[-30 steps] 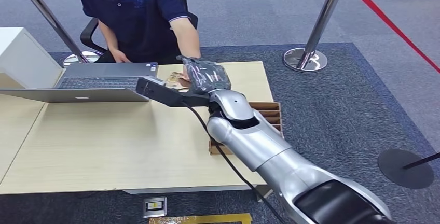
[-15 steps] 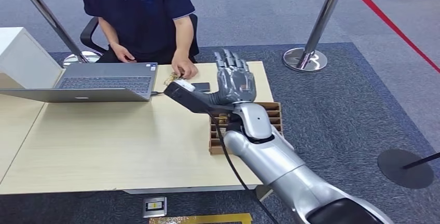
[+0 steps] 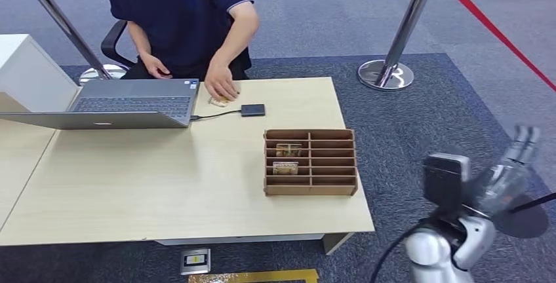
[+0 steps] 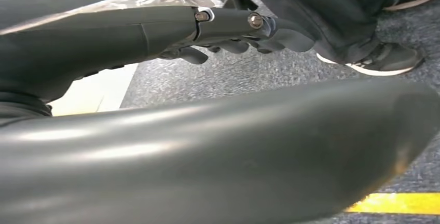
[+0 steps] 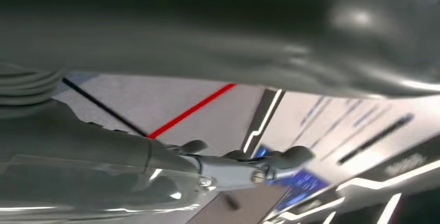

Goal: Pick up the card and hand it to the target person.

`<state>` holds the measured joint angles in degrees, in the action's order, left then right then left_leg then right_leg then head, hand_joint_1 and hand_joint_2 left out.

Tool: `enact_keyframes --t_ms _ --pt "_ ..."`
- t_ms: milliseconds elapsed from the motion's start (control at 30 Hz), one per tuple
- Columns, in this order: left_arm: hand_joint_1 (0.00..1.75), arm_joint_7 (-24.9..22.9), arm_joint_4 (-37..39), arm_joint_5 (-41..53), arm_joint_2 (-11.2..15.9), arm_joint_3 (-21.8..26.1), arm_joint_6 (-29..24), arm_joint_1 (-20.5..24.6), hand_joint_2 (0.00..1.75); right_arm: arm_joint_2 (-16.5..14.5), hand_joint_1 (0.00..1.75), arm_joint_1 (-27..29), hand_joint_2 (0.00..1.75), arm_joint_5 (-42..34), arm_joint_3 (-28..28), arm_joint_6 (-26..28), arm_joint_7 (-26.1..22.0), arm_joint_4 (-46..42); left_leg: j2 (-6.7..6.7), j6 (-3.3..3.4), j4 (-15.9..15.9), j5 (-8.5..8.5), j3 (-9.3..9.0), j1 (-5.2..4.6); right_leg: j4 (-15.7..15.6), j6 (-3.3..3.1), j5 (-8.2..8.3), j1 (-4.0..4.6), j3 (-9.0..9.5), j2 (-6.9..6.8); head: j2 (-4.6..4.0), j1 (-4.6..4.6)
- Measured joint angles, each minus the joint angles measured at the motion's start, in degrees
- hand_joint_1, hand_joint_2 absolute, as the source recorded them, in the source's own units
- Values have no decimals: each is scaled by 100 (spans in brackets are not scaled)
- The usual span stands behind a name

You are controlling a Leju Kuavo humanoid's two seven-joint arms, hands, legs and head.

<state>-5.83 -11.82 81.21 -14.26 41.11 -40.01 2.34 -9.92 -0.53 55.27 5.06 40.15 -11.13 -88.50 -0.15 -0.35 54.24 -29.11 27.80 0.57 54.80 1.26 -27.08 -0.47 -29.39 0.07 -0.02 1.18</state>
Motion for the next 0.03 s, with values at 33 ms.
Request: enact_keyframes --t_ms 33 --pt "0 -9 0 13 -2 0 3 -4 0 -35 0 78 0 -159 153 1 -83 -100 3 -1 0 0 -1 0 0 -1 0 0 0 0 0 0"
